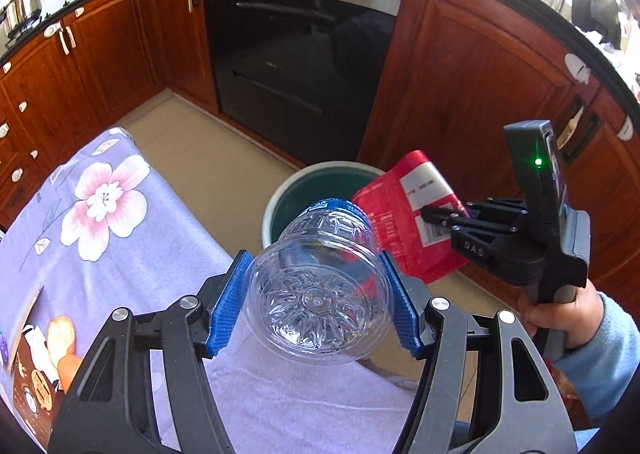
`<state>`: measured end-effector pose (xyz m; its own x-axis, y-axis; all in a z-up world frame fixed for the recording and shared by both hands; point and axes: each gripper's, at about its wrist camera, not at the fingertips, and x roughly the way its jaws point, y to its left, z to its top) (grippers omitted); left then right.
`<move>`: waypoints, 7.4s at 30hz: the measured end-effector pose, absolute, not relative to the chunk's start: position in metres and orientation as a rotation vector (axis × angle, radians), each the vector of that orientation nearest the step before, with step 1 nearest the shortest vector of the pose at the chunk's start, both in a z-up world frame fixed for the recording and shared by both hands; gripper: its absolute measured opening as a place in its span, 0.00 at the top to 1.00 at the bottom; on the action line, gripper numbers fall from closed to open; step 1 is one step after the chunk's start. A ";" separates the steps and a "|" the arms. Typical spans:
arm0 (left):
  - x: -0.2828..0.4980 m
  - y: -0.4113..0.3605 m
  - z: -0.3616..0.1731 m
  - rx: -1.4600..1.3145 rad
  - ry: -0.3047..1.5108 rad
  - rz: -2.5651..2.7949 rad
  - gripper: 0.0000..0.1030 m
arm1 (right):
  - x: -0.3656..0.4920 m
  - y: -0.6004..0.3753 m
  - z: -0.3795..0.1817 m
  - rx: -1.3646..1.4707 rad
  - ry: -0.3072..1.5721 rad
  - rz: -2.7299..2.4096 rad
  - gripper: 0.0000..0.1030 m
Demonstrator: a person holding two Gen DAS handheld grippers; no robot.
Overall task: Collect trash
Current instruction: 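Carry the bag and bottle over the teal bin and open both tools, then move both tools back over the table toward the orange peels, then grasp an orange peel with the left tool while the right tool grasps another peel, then carry both orange peels over the teal bin and open both tools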
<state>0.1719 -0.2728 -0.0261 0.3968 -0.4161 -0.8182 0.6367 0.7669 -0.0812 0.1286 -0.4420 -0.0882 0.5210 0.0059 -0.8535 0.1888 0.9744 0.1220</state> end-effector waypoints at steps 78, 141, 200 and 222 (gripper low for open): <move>0.164 -0.083 -0.042 0.065 1.002 -0.386 0.06 | 0.141 -0.275 -0.015 0.241 0.975 0.102 0.11; 0.156 0.063 -0.080 -0.176 1.047 -0.318 0.74 | 0.204 -0.058 -0.076 0.085 1.104 0.486 0.83; 0.179 -0.309 -0.061 0.282 1.083 -0.673 0.74 | 0.094 -0.457 -0.070 0.555 0.934 0.024 0.83; 0.199 -0.326 -0.084 0.315 1.117 -0.638 0.19 | 0.108 -0.461 -0.081 0.577 0.953 -0.021 0.15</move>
<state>0.1988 -0.3258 -0.0838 0.2863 -0.3155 -0.9047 0.6192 0.7815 -0.0766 0.1076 -0.4605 -0.0808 0.5909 0.2309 -0.7730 0.2641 0.8500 0.4558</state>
